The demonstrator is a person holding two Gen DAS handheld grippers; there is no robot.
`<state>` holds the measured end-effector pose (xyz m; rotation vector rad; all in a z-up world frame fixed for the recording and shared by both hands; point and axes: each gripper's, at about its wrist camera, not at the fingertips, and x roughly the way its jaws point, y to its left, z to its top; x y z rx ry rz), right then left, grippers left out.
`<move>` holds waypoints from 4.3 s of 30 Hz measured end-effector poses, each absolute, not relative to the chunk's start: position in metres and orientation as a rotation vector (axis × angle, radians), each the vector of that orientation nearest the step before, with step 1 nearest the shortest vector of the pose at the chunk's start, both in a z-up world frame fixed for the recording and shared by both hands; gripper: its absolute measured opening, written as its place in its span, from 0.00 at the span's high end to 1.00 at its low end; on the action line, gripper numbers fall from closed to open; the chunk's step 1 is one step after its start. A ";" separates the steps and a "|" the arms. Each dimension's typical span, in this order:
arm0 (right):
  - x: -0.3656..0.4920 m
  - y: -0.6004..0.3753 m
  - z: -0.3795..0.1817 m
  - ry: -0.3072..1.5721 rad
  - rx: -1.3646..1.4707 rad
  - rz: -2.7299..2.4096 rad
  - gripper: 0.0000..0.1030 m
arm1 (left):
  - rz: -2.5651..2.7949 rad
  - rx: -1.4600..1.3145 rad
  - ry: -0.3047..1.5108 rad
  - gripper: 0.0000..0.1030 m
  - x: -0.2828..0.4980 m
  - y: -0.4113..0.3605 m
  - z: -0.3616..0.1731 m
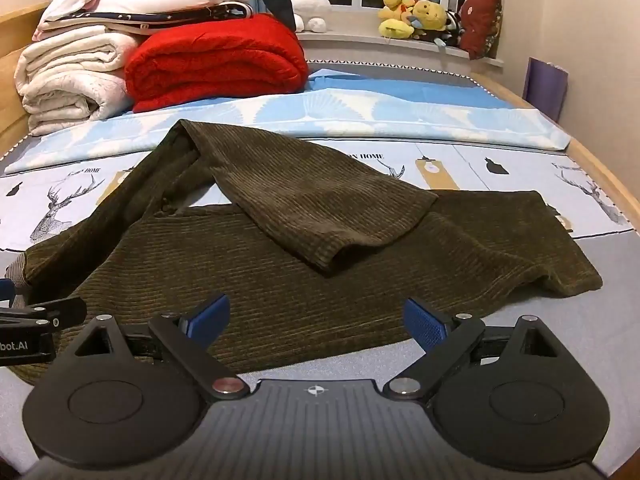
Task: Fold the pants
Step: 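Move both grippers toward the crumpled brown corduroy pants, then grasp the striped waistband with the left gripper while the right gripper grasps a pant leg hem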
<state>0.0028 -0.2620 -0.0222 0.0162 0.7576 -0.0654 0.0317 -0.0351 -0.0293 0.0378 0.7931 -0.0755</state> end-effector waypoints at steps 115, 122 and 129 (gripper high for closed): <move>0.097 -0.517 -0.107 0.834 0.606 -0.417 0.90 | 0.181 0.024 1.191 0.52 0.141 0.144 -0.113; 0.069 -0.519 -0.086 0.859 0.574 -0.395 0.90 | 0.094 0.111 1.099 0.73 0.113 0.133 -0.091; 0.036 -0.523 -0.085 1.009 0.556 -0.366 0.90 | 0.025 0.144 1.106 0.76 0.085 0.149 -0.081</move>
